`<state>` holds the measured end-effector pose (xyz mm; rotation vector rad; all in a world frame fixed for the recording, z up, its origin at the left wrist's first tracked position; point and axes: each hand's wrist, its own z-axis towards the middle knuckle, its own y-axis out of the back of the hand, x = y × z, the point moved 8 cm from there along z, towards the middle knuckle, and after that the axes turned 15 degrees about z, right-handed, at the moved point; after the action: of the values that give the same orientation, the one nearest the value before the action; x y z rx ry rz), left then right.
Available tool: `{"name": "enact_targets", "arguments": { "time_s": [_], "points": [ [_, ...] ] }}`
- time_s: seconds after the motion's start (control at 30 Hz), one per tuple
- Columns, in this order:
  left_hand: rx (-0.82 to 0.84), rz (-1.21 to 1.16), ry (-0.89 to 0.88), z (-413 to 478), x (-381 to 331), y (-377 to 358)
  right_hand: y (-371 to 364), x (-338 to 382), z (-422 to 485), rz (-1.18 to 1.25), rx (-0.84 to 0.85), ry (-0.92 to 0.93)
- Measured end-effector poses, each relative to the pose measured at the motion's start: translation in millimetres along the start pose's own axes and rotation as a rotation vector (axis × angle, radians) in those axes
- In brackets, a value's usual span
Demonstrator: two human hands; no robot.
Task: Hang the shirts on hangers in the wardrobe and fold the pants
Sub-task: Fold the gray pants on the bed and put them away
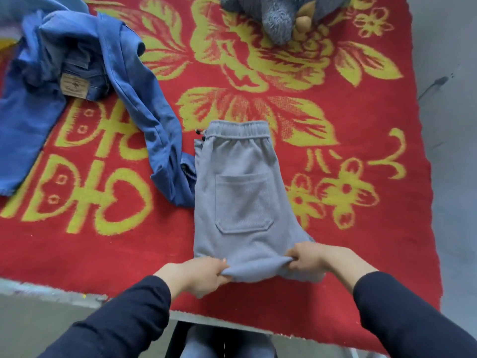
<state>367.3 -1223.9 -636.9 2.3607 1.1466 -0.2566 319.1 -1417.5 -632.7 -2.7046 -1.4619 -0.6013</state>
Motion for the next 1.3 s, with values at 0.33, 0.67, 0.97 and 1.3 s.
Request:
{"name": "enact_targets", "arguments": {
  "time_s": [0.33,0.67,0.97,1.3],
  "points": [
    [0.138,-0.394,-0.068,-9,4,12,18,-8,-9,0.304,0.06,-0.112],
    [-0.332,-0.349,-0.064,-6,66,164,162,30,-5,0.389,-0.45,0.11],
    [-1.076,-0.123,0.377,-1,98,211,173,3,34,0.422,-0.933,0.057],
    [-1.009,-0.467,0.51,16,96,101,108,-36,53,1.27,-0.89,0.052]
  ]
}}
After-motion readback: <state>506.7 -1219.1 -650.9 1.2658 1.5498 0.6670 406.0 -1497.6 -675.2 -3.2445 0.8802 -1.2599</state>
